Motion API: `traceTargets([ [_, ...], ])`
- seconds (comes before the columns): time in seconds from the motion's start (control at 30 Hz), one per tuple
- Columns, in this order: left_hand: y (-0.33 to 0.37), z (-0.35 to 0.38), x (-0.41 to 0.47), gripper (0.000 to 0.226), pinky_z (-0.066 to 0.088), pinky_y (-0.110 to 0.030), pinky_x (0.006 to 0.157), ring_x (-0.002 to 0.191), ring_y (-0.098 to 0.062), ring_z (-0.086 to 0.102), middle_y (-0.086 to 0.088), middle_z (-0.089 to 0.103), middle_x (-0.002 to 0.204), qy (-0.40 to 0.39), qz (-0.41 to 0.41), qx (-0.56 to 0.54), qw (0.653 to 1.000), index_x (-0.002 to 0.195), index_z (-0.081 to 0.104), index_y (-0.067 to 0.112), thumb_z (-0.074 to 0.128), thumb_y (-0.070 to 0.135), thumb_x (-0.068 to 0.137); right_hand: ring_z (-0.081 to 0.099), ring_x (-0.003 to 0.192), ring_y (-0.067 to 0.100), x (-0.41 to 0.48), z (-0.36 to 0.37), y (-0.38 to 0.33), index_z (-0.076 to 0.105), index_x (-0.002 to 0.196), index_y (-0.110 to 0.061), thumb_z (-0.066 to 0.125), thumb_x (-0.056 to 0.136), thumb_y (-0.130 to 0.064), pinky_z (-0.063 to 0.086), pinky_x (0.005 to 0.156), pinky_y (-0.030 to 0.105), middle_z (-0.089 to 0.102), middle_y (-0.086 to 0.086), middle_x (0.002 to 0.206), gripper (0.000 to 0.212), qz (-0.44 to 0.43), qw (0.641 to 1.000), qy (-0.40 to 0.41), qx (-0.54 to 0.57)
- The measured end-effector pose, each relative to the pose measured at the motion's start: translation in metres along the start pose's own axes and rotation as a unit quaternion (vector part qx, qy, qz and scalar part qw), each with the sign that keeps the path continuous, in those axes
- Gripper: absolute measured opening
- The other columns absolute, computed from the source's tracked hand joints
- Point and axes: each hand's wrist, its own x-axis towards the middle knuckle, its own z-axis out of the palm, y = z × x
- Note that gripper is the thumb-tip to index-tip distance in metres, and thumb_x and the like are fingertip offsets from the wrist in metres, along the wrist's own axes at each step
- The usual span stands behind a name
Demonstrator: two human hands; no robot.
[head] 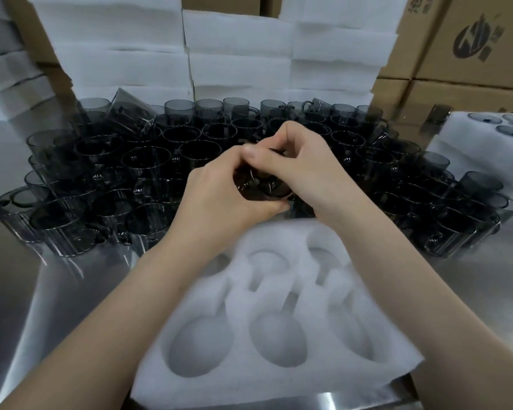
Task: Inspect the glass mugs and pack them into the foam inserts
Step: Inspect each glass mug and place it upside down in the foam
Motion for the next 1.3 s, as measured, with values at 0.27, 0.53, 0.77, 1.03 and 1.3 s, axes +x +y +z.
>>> traceTargets([
  [0.27, 0.0, -0.009, -0.003, 0.04, 0.049, -0.019, 0.086, 0.098, -0.002, 0.065, 0.014, 0.066, 0.102, 0.027, 0.027, -0.263, 0.964, 0.108, 0.049, 0.023, 0.074, 0.016, 0.077, 0.06, 0.114, 0.026, 0.01, -0.015, 0.009, 0.058, 0.133, -0.015, 0.034, 0.102, -0.046, 0.05, 0.099, 0.045, 0.061, 0.012, 0.133, 0.05, 0.134, 0.943, -0.147, 0.266],
  [0.53, -0.006, -0.008, -0.001, 0.052, 0.052, -0.028, 0.093, 0.113, -0.012, 0.062, -0.006, 0.061, 0.122, 0.001, -0.008, -0.304, 0.953, 0.115, 0.047, 0.016, 0.074, 0.011, 0.071, 0.06, 0.109, 0.027, 0.008, -0.022, 0.013, 0.051, 0.137, -0.014, 0.062, 0.085, -0.034, 0.052, 0.093, 0.044, 0.062, 0.01, 0.123, 0.057, 0.037, 0.944, -0.205, 0.256],
  [0.77, -0.007, -0.007, 0.001, 0.073, 0.05, -0.039, 0.1, 0.111, -0.014, 0.064, 0.005, 0.067, 0.118, -0.036, -0.011, -0.103, 0.994, 0.126, 0.061, 0.024, 0.081, 0.023, 0.056, 0.065, 0.08, 0.008, 0.007, -0.014, 0.016, 0.064, 0.096, -0.019, 0.08, 0.067, -0.011, 0.053, 0.07, 0.023, 0.068, -0.009, 0.086, 0.033, -0.045, 0.985, -0.126, 0.107],
  [1.03, -0.003, -0.003, -0.002, 0.069, 0.049, -0.037, 0.101, 0.107, -0.004, 0.065, 0.016, 0.071, 0.109, -0.03, 0.004, -0.079, 0.996, 0.121, 0.064, 0.034, 0.082, 0.031, 0.055, 0.05, 0.058, 0.017, 0.007, -0.006, 0.011, 0.059, 0.067, -0.022, 0.068, 0.088, -0.025, 0.037, 0.051, 0.029, 0.059, -0.004, 0.062, 0.023, -0.022, 0.996, -0.024, 0.082],
  [1.3, -0.01, -0.009, 0.0, 0.051, 0.049, -0.012, 0.086, 0.098, 0.004, 0.067, 0.02, 0.073, 0.097, -0.007, -0.006, -0.197, 0.98, 0.109, 0.066, 0.028, 0.083, 0.0, 0.069, 0.051, 0.092, 0.021, 0.005, -0.024, 0.01, 0.053, 0.129, -0.002, 0.05, 0.089, -0.003, 0.036, 0.065, 0.025, 0.059, 0.014, 0.117, 0.04, 0.017, 0.957, -0.197, 0.215],
])
